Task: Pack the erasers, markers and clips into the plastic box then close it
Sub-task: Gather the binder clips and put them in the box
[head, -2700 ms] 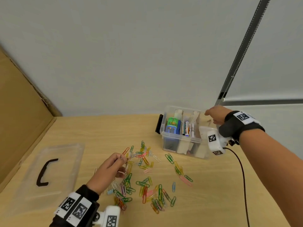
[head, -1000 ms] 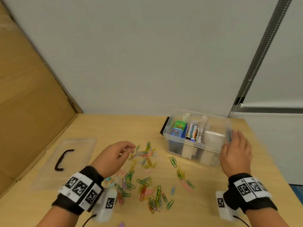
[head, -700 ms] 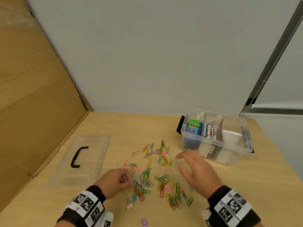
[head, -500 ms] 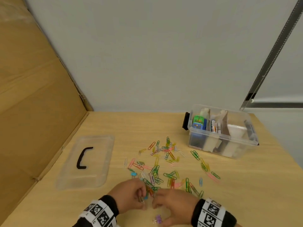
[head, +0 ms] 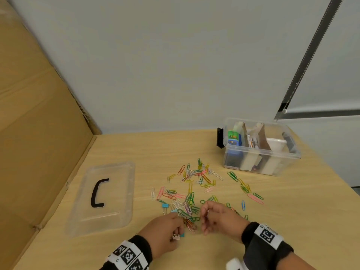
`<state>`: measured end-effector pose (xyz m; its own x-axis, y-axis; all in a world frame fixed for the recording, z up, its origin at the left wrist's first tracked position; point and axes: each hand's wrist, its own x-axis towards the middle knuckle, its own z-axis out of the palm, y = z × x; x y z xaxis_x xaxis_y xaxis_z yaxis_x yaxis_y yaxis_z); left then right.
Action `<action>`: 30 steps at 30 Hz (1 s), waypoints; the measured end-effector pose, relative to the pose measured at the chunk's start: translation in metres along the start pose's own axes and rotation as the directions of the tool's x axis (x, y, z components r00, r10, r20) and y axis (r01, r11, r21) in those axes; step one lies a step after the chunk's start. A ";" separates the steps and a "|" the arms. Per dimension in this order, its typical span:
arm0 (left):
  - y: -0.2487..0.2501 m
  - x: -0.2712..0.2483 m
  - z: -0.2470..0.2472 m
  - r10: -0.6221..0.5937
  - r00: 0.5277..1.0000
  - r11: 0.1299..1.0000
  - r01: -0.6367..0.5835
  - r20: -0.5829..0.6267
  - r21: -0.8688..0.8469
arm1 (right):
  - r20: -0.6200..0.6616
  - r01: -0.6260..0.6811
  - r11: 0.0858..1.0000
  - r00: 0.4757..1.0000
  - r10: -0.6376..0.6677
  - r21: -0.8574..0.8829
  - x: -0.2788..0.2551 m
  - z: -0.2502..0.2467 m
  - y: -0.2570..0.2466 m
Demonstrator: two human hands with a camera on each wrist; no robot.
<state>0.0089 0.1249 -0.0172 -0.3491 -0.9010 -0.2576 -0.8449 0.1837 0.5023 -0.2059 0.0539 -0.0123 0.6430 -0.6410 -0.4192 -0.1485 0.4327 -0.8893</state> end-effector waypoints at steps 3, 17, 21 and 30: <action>-0.002 -0.004 0.001 0.005 1.000 1.000 -0.005 -0.022 -0.013 | -0.006 -0.022 0.978 1.000 0.024 0.208 0.004 0.010 -0.002; -0.039 -0.028 -0.026 -0.257 0.924 0.941 0.173 -0.283 -0.289 | 0.122 0.145 0.262 0.987 -0.102 -0.954 0.020 0.053 0.005; -0.042 -0.023 -0.026 -0.268 0.901 0.937 0.162 -0.341 -0.310 | 0.004 0.006 0.801 1.000 -0.005 -0.599 0.023 0.042 -0.004; -0.043 0.000 -0.020 -0.342 0.885 0.885 0.189 -0.316 -0.426 | -0.108 0.019 0.977 0.993 -0.043 -0.214 0.032 0.032 -0.015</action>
<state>0.0535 0.1095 -0.0225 0.1077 -0.9845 -0.1386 -0.6413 -0.1753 0.7470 -0.1592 0.0474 -0.0066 0.5635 -0.7241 -0.3977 -0.2935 0.2745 -0.9157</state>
